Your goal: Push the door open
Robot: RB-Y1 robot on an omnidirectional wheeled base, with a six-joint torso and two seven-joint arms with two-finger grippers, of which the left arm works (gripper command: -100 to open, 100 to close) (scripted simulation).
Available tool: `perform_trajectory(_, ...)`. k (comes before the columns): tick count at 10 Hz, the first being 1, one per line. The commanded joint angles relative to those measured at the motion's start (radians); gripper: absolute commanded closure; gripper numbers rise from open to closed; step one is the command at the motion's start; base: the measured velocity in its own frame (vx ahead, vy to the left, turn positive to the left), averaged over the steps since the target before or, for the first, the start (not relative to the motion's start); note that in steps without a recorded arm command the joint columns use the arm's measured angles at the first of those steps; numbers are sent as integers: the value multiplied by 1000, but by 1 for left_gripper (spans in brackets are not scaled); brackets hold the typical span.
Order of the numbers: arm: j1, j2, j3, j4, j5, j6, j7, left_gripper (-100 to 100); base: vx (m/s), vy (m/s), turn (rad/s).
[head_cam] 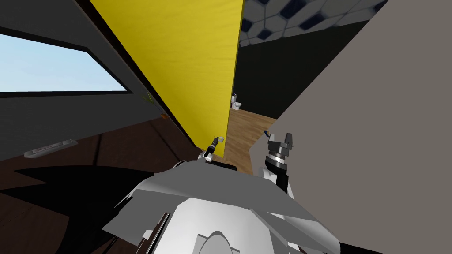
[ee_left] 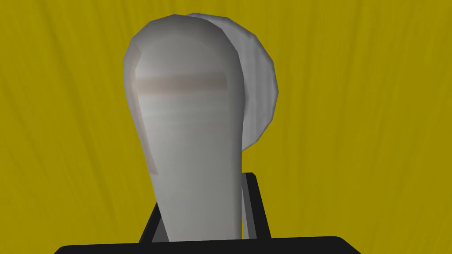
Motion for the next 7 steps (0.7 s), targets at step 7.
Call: perform_trajectory(7,-4,12,94,-2,43,-2,-34,100,134,-104,60)
